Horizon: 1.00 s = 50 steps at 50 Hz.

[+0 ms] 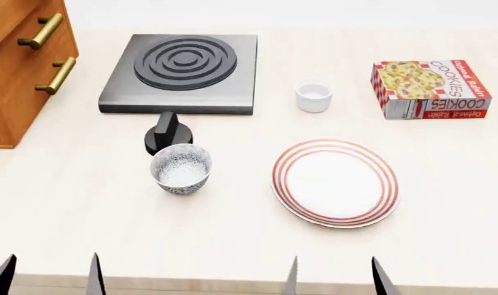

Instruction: Pick the akita bowl on the wooden cabinet and place it on the plate.

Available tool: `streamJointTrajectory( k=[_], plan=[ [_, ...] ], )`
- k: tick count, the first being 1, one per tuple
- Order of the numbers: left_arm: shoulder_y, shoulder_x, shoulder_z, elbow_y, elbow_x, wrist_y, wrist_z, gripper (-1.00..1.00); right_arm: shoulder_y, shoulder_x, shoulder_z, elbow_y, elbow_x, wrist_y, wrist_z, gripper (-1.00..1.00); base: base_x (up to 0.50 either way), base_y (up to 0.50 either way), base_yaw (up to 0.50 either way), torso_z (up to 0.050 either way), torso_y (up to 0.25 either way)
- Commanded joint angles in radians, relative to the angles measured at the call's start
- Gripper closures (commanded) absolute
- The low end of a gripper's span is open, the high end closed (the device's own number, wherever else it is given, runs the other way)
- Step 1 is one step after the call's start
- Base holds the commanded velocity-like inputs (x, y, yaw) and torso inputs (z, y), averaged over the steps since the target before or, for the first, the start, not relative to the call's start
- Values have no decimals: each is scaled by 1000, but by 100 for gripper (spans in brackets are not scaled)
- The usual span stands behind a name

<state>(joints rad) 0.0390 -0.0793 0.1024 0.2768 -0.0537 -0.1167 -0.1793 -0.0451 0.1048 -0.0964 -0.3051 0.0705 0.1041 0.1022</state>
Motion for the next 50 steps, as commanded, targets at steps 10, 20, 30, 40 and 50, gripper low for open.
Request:
streamJointTrajectory(
  k=[10, 20, 30, 40, 50],
  plan=[
    [-35, -35, 21, 350, -2, -189, -64, -100, 25, 43, -40, -412, -33, 216, 52, -100, 0, 0, 0, 0, 0],
    [-57, -51, 39, 422, -2, -227, -75, -100, 45, 59, -51, -562, -45, 301, 67, -100, 0, 0, 0, 0, 0],
    [-52, -62, 47, 488, -4, -258, -93, -100, 43, 69, -67, -667, -51, 350, 85, -100, 0, 0, 0, 0, 0],
    [-44, -69, 38, 492, -33, -235, -99, -100, 44, 73, -66, -671, -41, 352, 96, -100, 0, 0, 0, 0, 0],
    [-39, -88, 45, 492, -54, -227, -89, -100, 47, 79, -63, -663, -35, 352, 110, -100, 0, 0, 0, 44, 0]
  ],
)
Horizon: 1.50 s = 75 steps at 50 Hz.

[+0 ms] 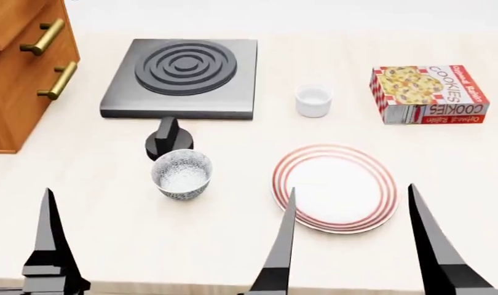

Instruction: Pick the akita bowl on the wooden cabinet and place it on the plate.

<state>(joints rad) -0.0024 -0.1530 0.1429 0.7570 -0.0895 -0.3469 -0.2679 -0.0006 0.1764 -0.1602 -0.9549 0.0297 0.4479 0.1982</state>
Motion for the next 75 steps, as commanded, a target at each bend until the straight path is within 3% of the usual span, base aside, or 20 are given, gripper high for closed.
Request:
streamJointTrajectory(
  k=[1, 29, 36, 75],
  plan=[
    [0, -13, 3, 11, -23, 1, -1, -100, 4, 7, 0, -13, 4, 8, 16, -100, 0, 0, 0, 50, 0],
    [-3, -24, 10, 24, -42, -17, -38, -100, 8, 38, -21, -9, 16, 9, 60, -100, 0, 0, 0, 50, 0],
    [-6, -20, 5, 17, -61, -15, -46, -100, 10, 45, -24, -10, 15, 5, 70, -100, 0, 56, 0, 8, 0],
    [-8, -58, 29, 24, -84, 1, -73, -100, 8, 79, -39, -21, 39, -7, 104, -100, 0, 499, 0, 0, 0]
  ],
)
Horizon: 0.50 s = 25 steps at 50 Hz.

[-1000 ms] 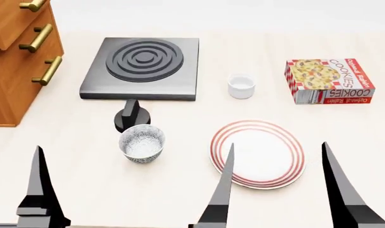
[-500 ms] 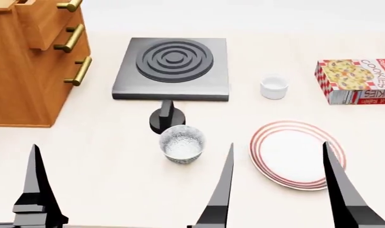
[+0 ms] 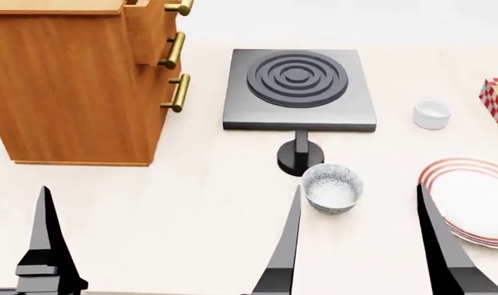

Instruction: Pick the akita bowl on the wooden cabinet and place it on the plate.

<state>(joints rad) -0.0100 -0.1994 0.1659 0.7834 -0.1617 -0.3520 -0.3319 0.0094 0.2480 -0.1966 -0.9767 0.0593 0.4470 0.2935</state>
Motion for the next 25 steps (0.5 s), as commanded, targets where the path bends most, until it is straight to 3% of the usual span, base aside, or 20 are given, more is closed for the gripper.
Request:
streamJointTrajectory(
  k=[1, 21, 25],
  plan=[
    [-1, -12, 7, -3, -13, 6, -10, -100, -2, 7, -2, 2, 12, -6, 9, -100, 0, 438, 0, 0, 0],
    [-9, -34, 23, -11, -29, 12, -32, -100, 6, 24, -14, 0, 14, -1, 28, -100, 0, 175, 0, 0, 0],
    [-10, -38, 26, -10, -32, 13, -36, -100, 7, 24, -8, 2, 24, -4, 31, -100, 74, 500, 0, 0, 0]
  ],
)
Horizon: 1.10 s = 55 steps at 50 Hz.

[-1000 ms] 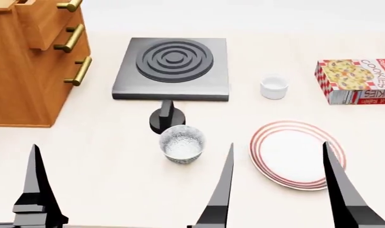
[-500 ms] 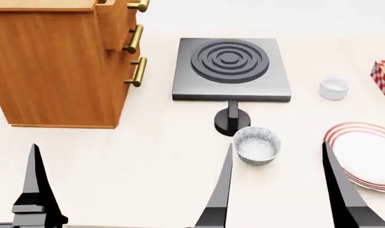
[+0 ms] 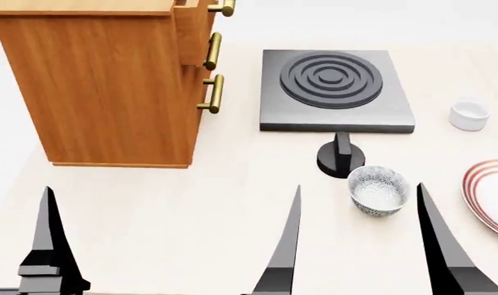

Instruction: Pick the akita bowl on the wooden cabinet and place it on the plate.

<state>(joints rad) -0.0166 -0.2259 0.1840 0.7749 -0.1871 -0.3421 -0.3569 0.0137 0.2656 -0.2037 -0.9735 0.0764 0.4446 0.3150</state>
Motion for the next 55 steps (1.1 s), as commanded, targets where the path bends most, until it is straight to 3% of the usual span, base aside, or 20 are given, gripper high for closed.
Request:
streamJointTrajectory(
  k=[1, 28, 32, 38, 55],
  plan=[
    [-3, -13, 8, -2, -7, 3, -12, -100, 2, 6, 2, -1, 13, -2, 10, -100, 86, 500, 0, 0, 0],
    [-40, -13, -1, 36, -41, -96, -83, -100, 17, 19, -14, -19, 32, 26, 40, -100, 5, 9, 0, 0, 0],
    [-35, 6, -46, 41, -143, -50, -49, -100, 23, 22, -27, -21, 19, 33, 49, -100, 0, 0, 0, 0, 0],
    [-63, -14, -49, 64, -204, -105, -40, -100, 32, 18, -26, -18, 30, 31, 55, -100, 0, 0, 0, 0, 0],
    [-64, -50, -25, 83, -165, -97, -65, -100, 33, 42, -43, -49, 33, 23, 77, -100, 221, 0, 0, 0, 0]
  ],
)
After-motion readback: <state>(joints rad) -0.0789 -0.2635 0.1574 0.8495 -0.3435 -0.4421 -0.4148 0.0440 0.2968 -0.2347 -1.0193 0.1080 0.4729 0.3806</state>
